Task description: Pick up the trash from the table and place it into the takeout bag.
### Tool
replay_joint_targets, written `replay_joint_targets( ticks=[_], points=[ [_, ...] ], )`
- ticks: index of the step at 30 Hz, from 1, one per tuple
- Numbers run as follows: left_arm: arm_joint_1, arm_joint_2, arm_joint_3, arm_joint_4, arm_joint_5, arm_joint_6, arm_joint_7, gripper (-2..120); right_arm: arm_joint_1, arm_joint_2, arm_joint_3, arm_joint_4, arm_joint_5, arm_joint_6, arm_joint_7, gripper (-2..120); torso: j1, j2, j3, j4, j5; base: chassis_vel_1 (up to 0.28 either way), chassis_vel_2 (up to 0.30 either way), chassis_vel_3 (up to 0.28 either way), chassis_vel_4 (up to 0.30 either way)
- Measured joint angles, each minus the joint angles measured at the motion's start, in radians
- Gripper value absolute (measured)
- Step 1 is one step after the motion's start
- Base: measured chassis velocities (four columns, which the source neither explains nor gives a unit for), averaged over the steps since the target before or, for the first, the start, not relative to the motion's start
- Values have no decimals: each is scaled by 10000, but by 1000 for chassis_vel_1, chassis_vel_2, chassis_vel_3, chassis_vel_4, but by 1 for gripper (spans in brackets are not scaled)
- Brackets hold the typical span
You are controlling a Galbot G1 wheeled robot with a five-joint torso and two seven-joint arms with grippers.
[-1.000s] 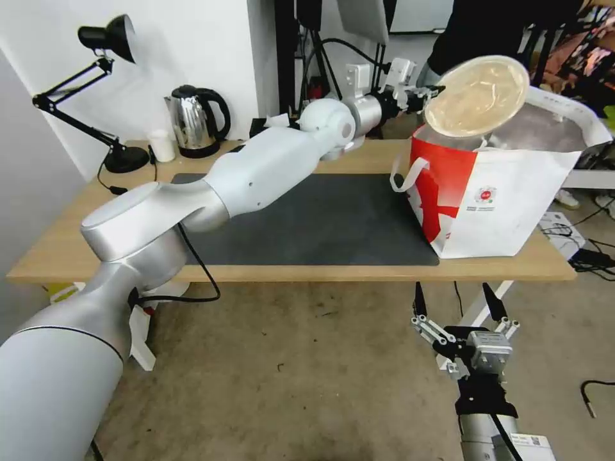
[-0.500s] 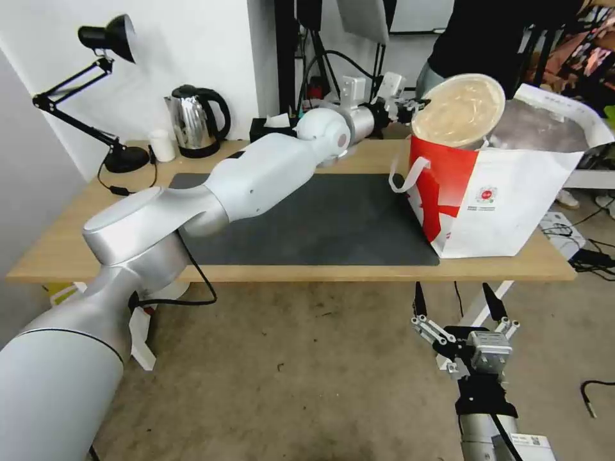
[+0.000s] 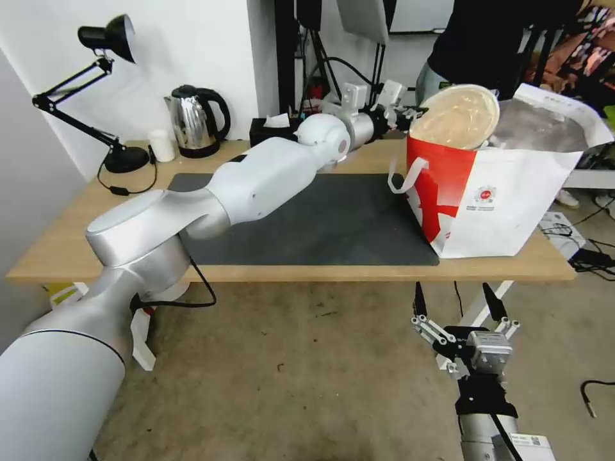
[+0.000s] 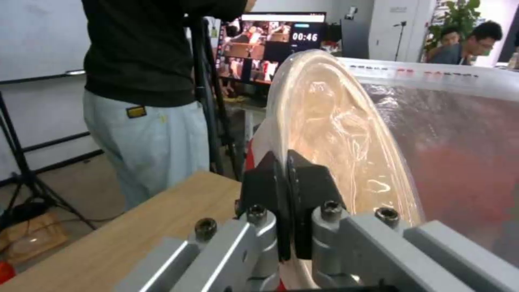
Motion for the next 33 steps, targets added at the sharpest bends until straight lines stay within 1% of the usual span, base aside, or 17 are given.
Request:
replay_joint_targets(
  ticks=[6,10,15,19,20,21,22,23,25,26,29,30,33],
  points=[
    [-31,60,8,-79,-8,-41,191,0,0,0,0,0,0,0,0,100,1,0,0,0,0,0,0,0,0],
    [-151,186,119,-215,-33,-174,761,0,0,0,0,0,0,0,0,100,1,0,0,1,0,0,0,0,0],
    [-194,291,231,-351,-35,-252,998,0,0,0,-1,0,0,0,0,100,0,0,0,0,0,0,0,0,0],
    [-207,360,263,-454,-31,-252,1044,0,0,0,0,0,0,0,0,100,0,0,0,0,0,0,0,0,0],
    [-218,409,267,-494,-8,-220,1052,5,0,0,0,0,0,0,0,100,0,0,0,0,0,0,0,0,0],
    [-218,409,267,-494,-8,-220,1052,5,0,0,0,0,0,0,0,100,0,0,0,0,0,0,0,0,0],
    [-223,443,272,-526,-5,-191,1054,10,0,0,0,0,0,0,0,100,0,0,0,0,0,0,0,0,0],
    [-227,466,277,-548,-4,-172,1055,11,0,0,0,0,0,0,0,100,0,1,0,0,0,0,0,0,0],
    [-245,532,288,-604,-3,-102,1058,23,0,0,0,0,0,0,0,100,0,1,0,2,0,0,0,0,0],
    [-245,532,288,-604,-3,-102,1058,23,0,0,0,0,0,0,0,100,0,1,0,2,0,0,0,0,0],
    [-250,546,306,-630,-5,-77,1058,35,0,0,0,0,0,0,0,100,0,0,0,0,0,0,0,0,0],
    [-250,546,306,-630,-5,-77,1058,35,0,0,0,0,0,0,0,100,0,0,0,0,0,0,0,0,0],
    [-262,546,329,-630,-9,-67,1057,49,0,0,0,0,0,0,0,100,1,0,0,0,0,0,0,0,0]
  ],
)
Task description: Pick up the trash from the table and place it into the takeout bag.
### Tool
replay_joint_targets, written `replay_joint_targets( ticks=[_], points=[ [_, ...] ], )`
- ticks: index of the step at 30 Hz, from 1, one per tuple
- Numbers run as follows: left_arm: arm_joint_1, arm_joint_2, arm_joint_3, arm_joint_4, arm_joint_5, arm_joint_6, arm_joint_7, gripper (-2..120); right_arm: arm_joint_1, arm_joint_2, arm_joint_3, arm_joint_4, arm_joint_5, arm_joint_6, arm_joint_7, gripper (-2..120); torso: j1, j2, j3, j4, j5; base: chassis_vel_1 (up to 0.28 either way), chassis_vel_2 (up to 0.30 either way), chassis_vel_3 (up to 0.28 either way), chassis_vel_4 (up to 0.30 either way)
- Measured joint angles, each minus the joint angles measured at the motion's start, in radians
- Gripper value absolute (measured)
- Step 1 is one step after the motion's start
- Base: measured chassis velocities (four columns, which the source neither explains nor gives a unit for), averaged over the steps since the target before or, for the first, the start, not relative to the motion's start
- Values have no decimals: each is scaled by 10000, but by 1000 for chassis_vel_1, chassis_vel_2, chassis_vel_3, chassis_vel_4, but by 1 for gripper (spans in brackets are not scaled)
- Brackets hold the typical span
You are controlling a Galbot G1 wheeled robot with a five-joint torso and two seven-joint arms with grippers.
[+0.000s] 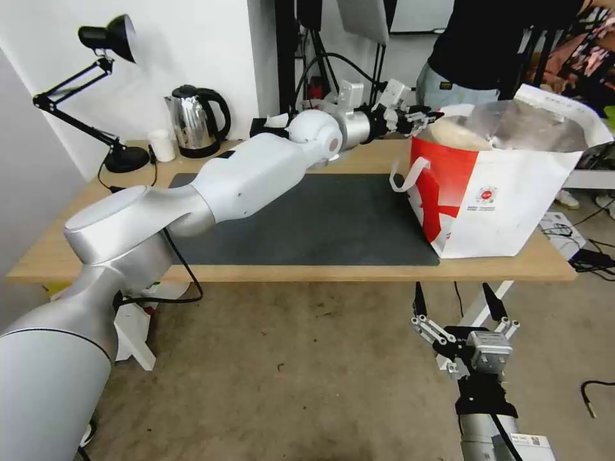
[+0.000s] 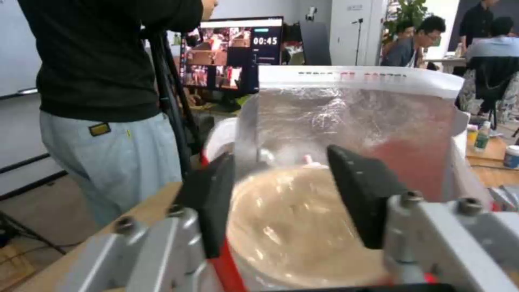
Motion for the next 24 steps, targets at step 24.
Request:
replay_joint_targets(
  ticks=[24],
  points=[
    [-565,1836,-1196,-2206,-508,-164,-1855,100,0,0,0,0,0,0,0,100,0,0,0,-2,-2,0,0,0,0]
  ],
)
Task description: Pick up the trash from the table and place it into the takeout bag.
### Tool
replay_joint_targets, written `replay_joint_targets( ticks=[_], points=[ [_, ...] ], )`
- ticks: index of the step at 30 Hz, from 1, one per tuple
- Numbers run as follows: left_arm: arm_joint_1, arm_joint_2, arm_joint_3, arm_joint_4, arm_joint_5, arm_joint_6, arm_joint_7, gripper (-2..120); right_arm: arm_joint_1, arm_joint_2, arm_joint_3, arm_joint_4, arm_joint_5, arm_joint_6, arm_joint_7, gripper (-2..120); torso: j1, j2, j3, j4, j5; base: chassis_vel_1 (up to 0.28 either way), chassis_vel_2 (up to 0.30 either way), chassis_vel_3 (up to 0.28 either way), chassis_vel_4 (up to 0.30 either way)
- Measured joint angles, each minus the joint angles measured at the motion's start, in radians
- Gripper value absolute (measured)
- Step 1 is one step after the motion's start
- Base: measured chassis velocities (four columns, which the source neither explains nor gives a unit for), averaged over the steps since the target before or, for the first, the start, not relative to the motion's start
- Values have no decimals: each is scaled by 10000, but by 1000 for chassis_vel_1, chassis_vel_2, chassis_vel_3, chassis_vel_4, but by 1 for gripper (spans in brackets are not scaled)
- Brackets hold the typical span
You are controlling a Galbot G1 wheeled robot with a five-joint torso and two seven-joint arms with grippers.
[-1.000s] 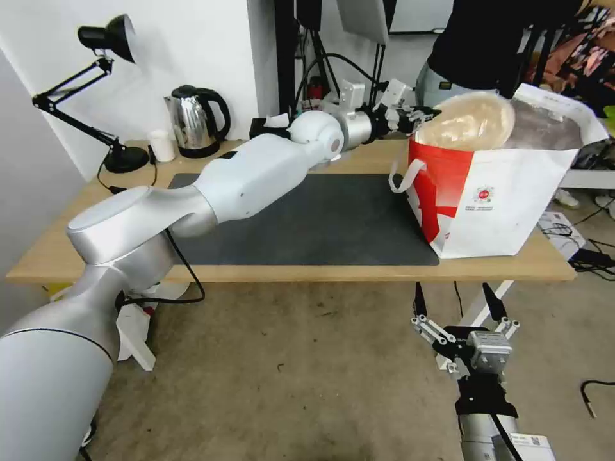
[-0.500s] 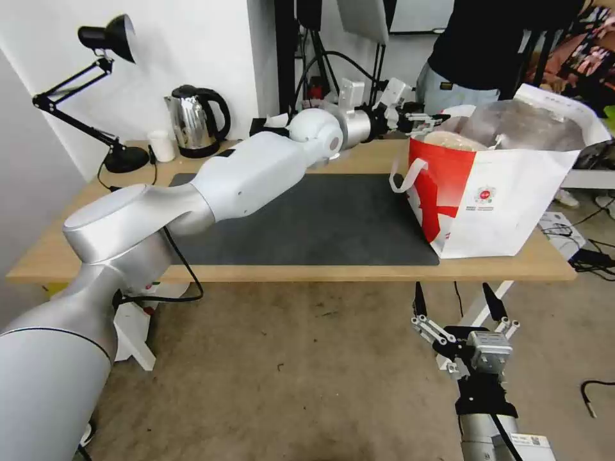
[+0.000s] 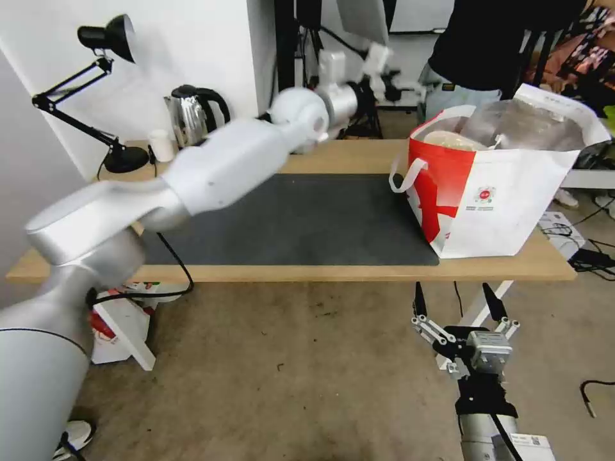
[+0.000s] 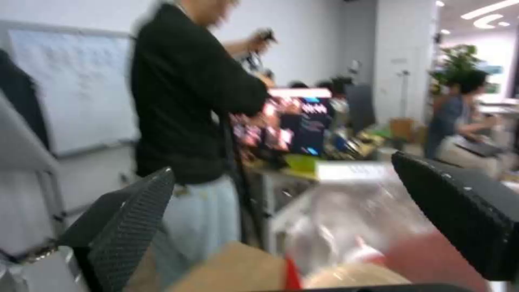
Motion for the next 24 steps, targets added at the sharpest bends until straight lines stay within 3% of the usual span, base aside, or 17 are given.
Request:
replay_joint_targets(
  ticks=[2,6,8,9,10,12,15,16,19,20,22,24],
  points=[
    [-99,340,-97,-235,2,-13,-127,100,-1,0,0,0,0,0,0,100,0,0,-1,0,0,0,0,0,0],
    [-172,2055,-343,-1365,535,-127,-567,100,0,0,0,0,0,0,0,100,0,0,-1,0,-2,0,0,0,0],
    [-112,2323,-401,-1540,611,-171,-592,100,-1,0,0,0,0,0,0,100,0,0,-1,0,-2,0,0,0,0],
    [223,3320,-677,-2208,866,-296,-674,100,-1,0,0,0,0,0,0,100,0,0,-1,5,-6,0,0,0,0],
    [439,3824,-878,-2573,993,-328,-707,100,1,-1,0,1,0,0,0,100,0,0,0,7,-11,0,0,0,0],
    [659,4216,-1096,-2890,1074,-342,-723,100,0,0,-1,0,0,0,-1,100,0,0,-1,8,-9,0,0,0,0],
    [1811,5888,-2391,-4267,1339,-377,-827,100,-1,0,0,0,0,0,1,100,-1,0,-1,4,0,0,0,0,0],
    [1811,5888,-2391,-4267,1339,-377,-827,100,-1,0,0,0,0,0,1,100,-1,0,-1,4,0,0,0,0,0],
    [4088,7334,-4532,-5524,1569,-371,-924,100,-1,0,0,0,0,0,0,100,-4,1,-3,7,-2,0,0,0,0],
    [4088,7334,-4532,-5524,1569,-371,-924,100,-1,0,0,0,0,0,0,100,-4,1,-3,7,-2,0,0,0,0],
    [5564,7841,-6072,-6001,1574,-376,-929,100,0,0,1,0,0,0,0,100,-2,0,-1,8,-18,0,0,0,0],
    [7440,8410,-7761,-6472,1502,-737,-934,100,0,0,0,0,0,0,0,100,-3,2,-3,6,9,0,0,0,0]
  ],
)
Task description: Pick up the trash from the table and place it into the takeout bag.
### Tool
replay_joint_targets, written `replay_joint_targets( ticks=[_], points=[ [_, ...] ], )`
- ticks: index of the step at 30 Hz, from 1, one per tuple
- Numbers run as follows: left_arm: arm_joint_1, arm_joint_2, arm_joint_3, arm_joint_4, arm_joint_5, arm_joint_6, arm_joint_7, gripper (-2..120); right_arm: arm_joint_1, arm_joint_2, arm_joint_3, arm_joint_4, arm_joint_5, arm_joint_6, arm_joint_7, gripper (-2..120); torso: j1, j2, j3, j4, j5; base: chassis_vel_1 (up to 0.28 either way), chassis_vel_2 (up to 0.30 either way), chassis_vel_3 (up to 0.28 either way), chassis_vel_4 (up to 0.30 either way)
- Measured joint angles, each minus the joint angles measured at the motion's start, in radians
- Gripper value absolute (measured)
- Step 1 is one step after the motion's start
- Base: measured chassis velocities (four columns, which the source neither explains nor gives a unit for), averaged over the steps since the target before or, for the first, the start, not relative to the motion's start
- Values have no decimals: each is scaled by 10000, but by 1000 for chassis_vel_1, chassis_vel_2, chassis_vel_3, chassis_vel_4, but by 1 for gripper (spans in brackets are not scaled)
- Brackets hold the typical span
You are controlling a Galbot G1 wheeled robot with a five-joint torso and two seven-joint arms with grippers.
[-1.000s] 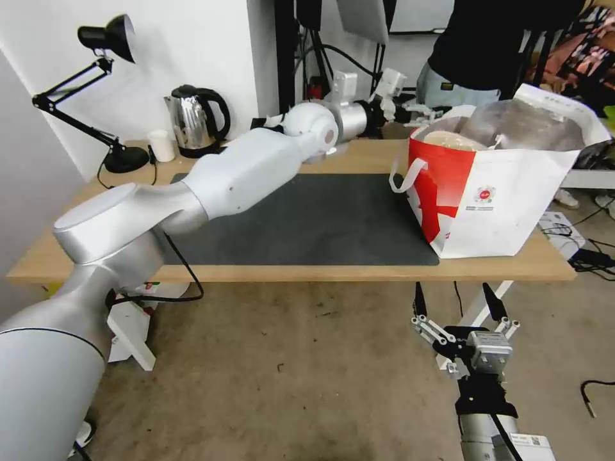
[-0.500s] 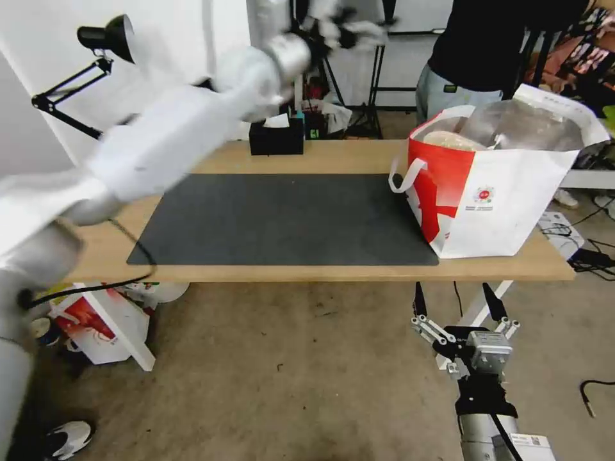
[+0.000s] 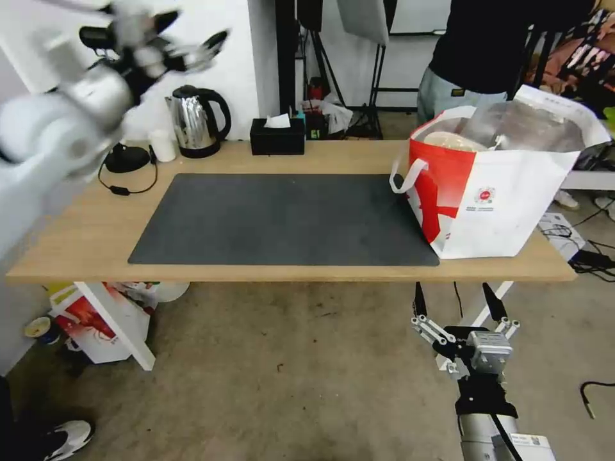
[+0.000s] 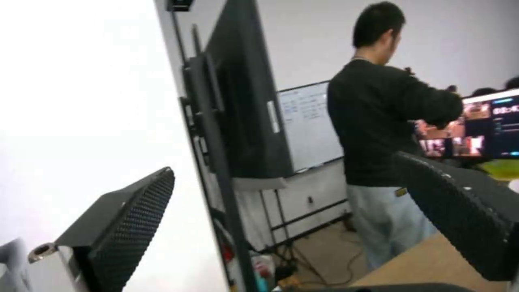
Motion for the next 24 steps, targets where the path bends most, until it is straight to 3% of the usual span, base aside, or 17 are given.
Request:
replay_joint_targets(
  ticks=[2,3,4,5,6,7,10,13,14,16,17,20,22,24],
  points=[
    [306,49,-253,-51,-7,-64,0,100,0,0,0,0,0,0,0,100,0,0,0,0,-1,0,0,0,0],
    [1533,128,-1414,-229,-29,-187,-8,100,-1,0,0,0,0,0,0,100,0,0,2,-6,-16,0,0,0,0],
    [1533,128,-1414,-229,-29,-187,-8,100,-1,0,0,0,0,0,0,100,0,0,2,-6,-16,0,0,0,0],
    [2431,123,-2302,-387,-34,-229,-29,100,0,0,0,0,0,0,0,100,1,0,2,-9,-8,0,0,0,0],
    [5497,-246,-5098,-1178,335,-276,-126,100,0,0,0,0,0,0,0,100,2,0,1,1,-6,0,0,0,0],
    [5497,-246,-5098,-1178,335,-276,-126,100,0,0,0,0,0,0,0,100,2,0,1,1,-6,0,0,0,0],
    [7007,-1131,-6276,-1708,728,-269,-234,100,0,0,0,0,0,0,0,100,2,0,3,-2,-11,0,0,0,0],
    [7498,-1702,-6920,-2036,929,-250,-270,100,-1,0,0,0,0,0,0,100,4,-1,3,-13,-14,0,0,0,0],
    [8132,-2324,-7667,-2397,1238,-237,-255,100,0,0,-1,0,0,0,0,100,3,-1,3,-12,1,0,0,0,0],
    [9097,-3080,-8458,-2723,1484,-251,-171,100,0,0,0,0,0,0,0,100,2,-1,2,-3,-8,0,0,0,0],
    [9097,-3080,-8458,-2723,1484,-251,-171,100,0,0,0,0,0,0,0,100,2,-1,2,-3,-8,0,0,0,0],
    [10454,-4275,-9261,-2944,2244,-685,276,100,0,0,0,0,0,0,0,100,3,-1,2,2,-10,0,0,0,0],
    [10636,-4504,-9333,-3005,2382,-770,336,100,-1,0,0,0,0,0,0,100,2,-1,2,0,-10,0,0,0,0],
    [11164,-5503,-9468,-3450,2868,-945,449,100,0,0,1,0,0,0,0,100,2,-1,2,-6,-3,0,0,0,0]
  ],
)
